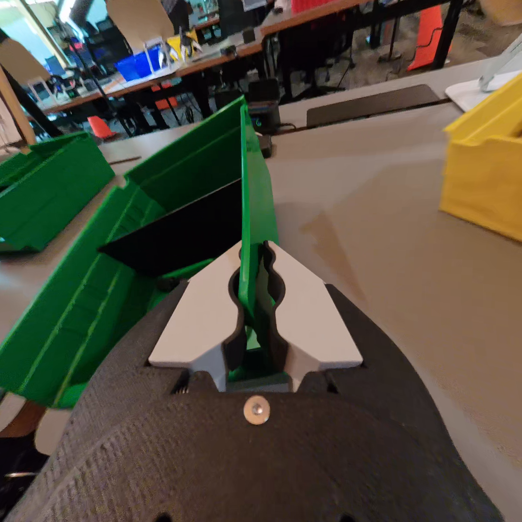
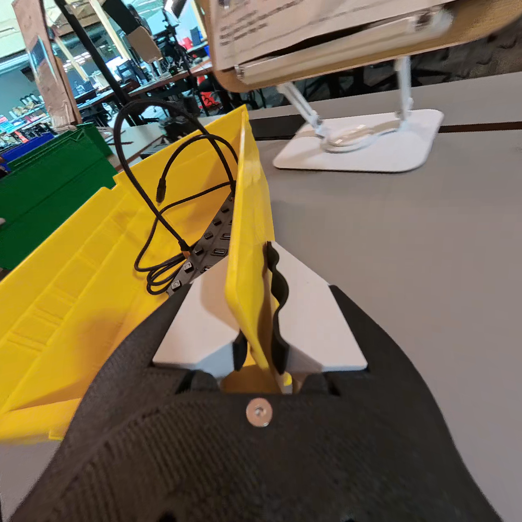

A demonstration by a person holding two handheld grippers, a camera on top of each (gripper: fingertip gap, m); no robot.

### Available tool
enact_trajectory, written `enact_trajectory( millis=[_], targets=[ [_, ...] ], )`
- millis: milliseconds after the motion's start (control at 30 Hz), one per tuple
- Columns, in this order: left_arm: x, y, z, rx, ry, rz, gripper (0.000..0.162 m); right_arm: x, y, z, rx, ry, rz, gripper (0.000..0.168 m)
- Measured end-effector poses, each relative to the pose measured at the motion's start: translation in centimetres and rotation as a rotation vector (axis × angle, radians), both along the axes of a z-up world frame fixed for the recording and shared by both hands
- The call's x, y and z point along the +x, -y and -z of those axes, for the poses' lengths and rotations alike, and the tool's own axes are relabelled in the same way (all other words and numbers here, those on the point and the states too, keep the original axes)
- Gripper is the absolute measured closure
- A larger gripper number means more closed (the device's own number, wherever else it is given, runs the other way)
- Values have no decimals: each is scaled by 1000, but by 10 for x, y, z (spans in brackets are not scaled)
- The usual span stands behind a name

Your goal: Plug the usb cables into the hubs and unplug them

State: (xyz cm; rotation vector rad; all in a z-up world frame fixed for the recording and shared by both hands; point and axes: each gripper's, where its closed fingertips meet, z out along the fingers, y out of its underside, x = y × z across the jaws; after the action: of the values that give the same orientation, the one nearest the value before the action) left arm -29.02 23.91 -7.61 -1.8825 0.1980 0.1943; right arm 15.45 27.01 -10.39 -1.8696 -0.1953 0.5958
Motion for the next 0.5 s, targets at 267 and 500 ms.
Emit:
enact_trajectory(
  millis=[267,500],
  targets=[
    [-48,33,-56,53,9,-72,160,-155,-41,16,-42,-86,65,158],
    [-72,57,-111,154,-77,-148,160,-303,-31,22,-94,-110,-28,129]
  ],
)
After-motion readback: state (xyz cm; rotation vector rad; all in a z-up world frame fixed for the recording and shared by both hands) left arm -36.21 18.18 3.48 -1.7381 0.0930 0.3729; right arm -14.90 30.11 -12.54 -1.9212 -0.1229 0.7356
